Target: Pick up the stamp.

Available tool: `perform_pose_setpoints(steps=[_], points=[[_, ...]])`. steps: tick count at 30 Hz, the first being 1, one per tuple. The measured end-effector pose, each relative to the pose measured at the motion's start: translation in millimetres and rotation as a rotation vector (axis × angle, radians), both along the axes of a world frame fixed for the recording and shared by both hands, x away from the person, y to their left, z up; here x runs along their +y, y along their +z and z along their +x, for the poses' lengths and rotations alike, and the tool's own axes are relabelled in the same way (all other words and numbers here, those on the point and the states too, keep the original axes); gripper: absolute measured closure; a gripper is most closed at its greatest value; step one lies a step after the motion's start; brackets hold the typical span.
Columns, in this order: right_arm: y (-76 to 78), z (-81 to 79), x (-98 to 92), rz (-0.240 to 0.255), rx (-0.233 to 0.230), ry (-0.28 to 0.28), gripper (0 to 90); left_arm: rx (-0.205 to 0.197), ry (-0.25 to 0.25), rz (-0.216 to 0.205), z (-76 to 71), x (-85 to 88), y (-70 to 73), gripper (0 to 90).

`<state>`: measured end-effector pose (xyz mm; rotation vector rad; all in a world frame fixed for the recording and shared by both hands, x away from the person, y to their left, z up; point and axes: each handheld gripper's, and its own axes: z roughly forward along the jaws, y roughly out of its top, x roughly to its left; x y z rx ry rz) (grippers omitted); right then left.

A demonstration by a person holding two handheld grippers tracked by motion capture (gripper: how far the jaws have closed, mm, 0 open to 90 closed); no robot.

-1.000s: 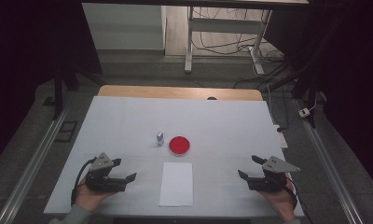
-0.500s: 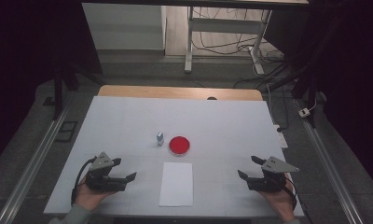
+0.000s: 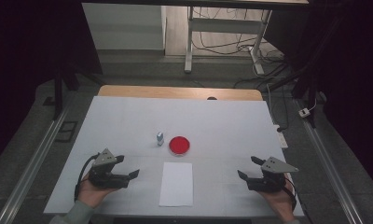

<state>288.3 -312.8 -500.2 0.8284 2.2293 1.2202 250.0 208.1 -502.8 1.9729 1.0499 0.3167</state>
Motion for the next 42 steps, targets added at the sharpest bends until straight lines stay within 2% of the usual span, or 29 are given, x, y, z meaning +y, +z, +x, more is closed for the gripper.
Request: perform_pose_setpoints(steps=[12,25,42], points=[[-1.0,0.3,0.1,-0.003,0.002,0.001,23.1,0.006,-0.008,-0.006,16.7,-6.7,5.8,16.0],[-2.1,0.7,1.4,-0.007,0.009,0.000,23.3,0.006,-0.016,0.012,35.8,-17.0,10.0,17.4],[-3.1,1.3,1.1,-0.006,0.011,-0.001,23.5,-0.006,-0.051,0.032,73.9,-45.9,20.2,19.4]])
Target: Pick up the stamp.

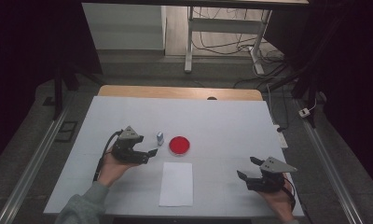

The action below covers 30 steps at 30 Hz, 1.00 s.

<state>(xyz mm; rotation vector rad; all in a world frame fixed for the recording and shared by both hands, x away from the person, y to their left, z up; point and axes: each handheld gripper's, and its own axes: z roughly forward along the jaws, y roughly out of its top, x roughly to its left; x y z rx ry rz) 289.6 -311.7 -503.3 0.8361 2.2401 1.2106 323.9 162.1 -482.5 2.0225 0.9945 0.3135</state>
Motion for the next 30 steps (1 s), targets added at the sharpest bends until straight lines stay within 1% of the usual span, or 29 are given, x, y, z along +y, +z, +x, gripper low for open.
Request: perform_pose_setpoints(steps=[4,8,13,23,28,30], points=[[0.0,-0.1,0.6,0.001,-0.002,0.002,23.5,-0.002,-0.001,0.008,5.5,-4.0,0.7,19.8],[-0.1,-0.3,1.6,0.001,0.001,0.002,23.5,-0.004,0.005,0.003,10.0,-5.2,0.8,20.6],[-0.7,0.5,3.1,-0.006,0.002,0.005,23.6,-0.004,0.014,0.014,16.7,-6.8,0.4,21.1],[-2.0,0.8,3.7,-0.010,0.005,0.006,23.6,-0.012,0.042,0.018,29.6,-9.4,-2.3,23.1],[-2.3,0.6,4.3,-0.013,0.008,0.005,23.7,-0.017,0.053,0.014,35.2,-11.6,-4.3,24.5],[-2.5,0.6,4.5,-0.013,0.009,0.005,23.8,-0.020,0.057,0.019,37.8,-12.6,-5.1,24.9]])
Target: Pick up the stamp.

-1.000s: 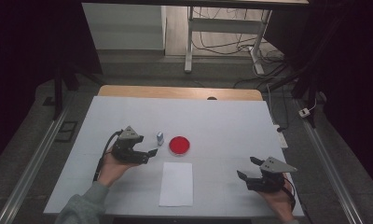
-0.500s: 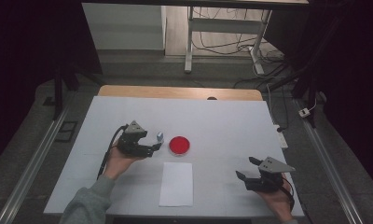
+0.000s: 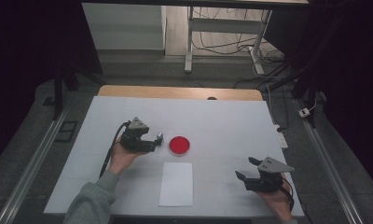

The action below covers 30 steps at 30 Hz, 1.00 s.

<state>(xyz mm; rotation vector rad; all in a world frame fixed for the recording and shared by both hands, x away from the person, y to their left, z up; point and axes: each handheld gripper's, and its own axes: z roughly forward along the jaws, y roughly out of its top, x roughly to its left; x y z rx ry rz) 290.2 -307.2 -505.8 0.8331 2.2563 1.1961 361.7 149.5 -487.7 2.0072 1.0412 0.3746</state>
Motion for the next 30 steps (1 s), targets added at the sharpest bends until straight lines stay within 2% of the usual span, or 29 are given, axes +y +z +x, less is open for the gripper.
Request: perform_pose_setpoints(steps=[10,15,24,30], points=[[-0.7,0.3,0.6,-0.011,0.001,0.002,24.0,-0.002,0.004,0.008,9.2,-5.4,-3.4,28.2],[-1.5,0.7,0.2,-0.013,0.002,0.004,24.1,-0.002,0.002,0.016,12.3,-8.5,-7.1,33.8],[-2.3,0.6,0.3,-0.016,0.008,0.003,24.1,0.001,0.007,0.055,18.5,-15.7,-17.2,40.7],[-3.4,0.9,0.1,-0.016,0.009,0.001,24.1,0.003,0.009,0.059,21.5,-16.8,-21.6,46.5]])
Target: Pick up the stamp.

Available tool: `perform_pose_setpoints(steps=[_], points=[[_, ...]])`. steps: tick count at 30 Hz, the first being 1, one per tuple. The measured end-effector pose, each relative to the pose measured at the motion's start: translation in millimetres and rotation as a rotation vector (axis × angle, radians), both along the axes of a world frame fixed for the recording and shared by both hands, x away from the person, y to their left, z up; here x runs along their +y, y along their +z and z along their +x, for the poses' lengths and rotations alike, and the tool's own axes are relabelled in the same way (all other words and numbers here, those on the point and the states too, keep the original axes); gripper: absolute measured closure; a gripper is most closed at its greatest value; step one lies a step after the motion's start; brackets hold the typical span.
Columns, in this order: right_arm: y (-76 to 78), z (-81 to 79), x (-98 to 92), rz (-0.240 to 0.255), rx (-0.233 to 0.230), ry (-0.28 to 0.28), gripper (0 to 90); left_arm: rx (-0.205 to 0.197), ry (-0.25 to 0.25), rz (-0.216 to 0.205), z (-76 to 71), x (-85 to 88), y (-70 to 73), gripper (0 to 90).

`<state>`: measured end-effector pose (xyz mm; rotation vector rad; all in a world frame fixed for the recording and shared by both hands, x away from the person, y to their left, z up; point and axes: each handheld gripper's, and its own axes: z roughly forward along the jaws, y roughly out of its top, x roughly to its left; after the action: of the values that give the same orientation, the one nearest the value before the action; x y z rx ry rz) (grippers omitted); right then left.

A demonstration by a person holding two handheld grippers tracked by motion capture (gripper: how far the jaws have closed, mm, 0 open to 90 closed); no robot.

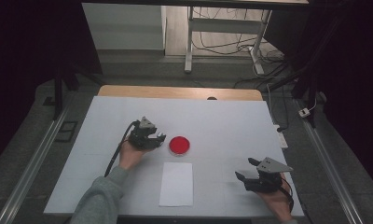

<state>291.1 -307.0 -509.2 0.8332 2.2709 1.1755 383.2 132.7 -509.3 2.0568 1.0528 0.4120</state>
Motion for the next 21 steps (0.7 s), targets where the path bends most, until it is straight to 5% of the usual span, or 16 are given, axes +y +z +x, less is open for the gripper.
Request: perform_pose_setpoints(steps=[21], points=[[-0.8,0.2,-0.2,-0.011,-0.001,-0.001,24.2,0.004,-0.005,0.020,0.0,-2.8,-3.1,62.3]])
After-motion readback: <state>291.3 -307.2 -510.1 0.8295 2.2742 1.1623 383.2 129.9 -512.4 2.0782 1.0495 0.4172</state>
